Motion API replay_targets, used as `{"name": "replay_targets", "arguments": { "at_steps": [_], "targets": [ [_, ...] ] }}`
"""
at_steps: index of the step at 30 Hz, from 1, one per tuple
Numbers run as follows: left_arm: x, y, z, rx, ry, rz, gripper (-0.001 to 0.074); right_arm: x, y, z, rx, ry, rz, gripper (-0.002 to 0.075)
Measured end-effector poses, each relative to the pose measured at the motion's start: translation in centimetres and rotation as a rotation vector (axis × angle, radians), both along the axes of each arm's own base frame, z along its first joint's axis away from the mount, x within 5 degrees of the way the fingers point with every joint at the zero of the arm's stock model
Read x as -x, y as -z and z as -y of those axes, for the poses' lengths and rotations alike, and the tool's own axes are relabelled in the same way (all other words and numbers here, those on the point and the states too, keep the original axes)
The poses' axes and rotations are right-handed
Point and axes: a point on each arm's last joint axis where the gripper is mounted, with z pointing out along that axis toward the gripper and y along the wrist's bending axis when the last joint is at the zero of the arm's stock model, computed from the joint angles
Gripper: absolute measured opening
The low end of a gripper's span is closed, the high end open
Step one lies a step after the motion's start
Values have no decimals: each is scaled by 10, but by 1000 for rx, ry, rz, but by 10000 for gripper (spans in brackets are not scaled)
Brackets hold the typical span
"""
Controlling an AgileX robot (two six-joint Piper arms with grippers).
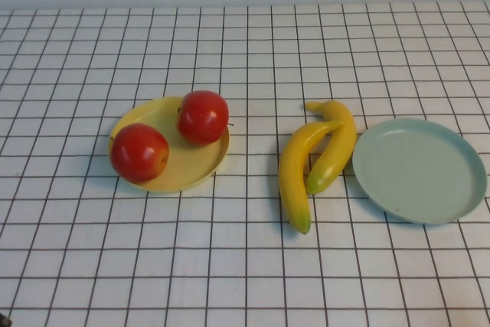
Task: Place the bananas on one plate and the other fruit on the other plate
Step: Put another type of fruit in the right plate
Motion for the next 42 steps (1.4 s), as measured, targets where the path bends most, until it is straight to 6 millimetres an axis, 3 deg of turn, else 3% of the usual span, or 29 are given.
{"name": "replay_targets", "arguments": {
  "at_steps": [6, 22, 27, 34, 42],
  "targets": [
    [-5, 28, -4, -12, -60, -73, -2, 0, 0, 0, -9, -1, -1, -16],
    [-1, 54, -13, -156, -201, -35, -2, 0, 0, -1, -32, -3, -4, -16],
    [6, 68, -16, -245, -232, -146, -2, 0, 0, -1, -34, -3, -5, -16],
    [13, 86, -17, -234, -230, -341, -2, 0, 0, -1, -36, -3, -5, -16],
    [13, 87, -18, -217, -233, -356, -2, 0, 0, -1, -38, -3, -5, -16]
  ]
}}
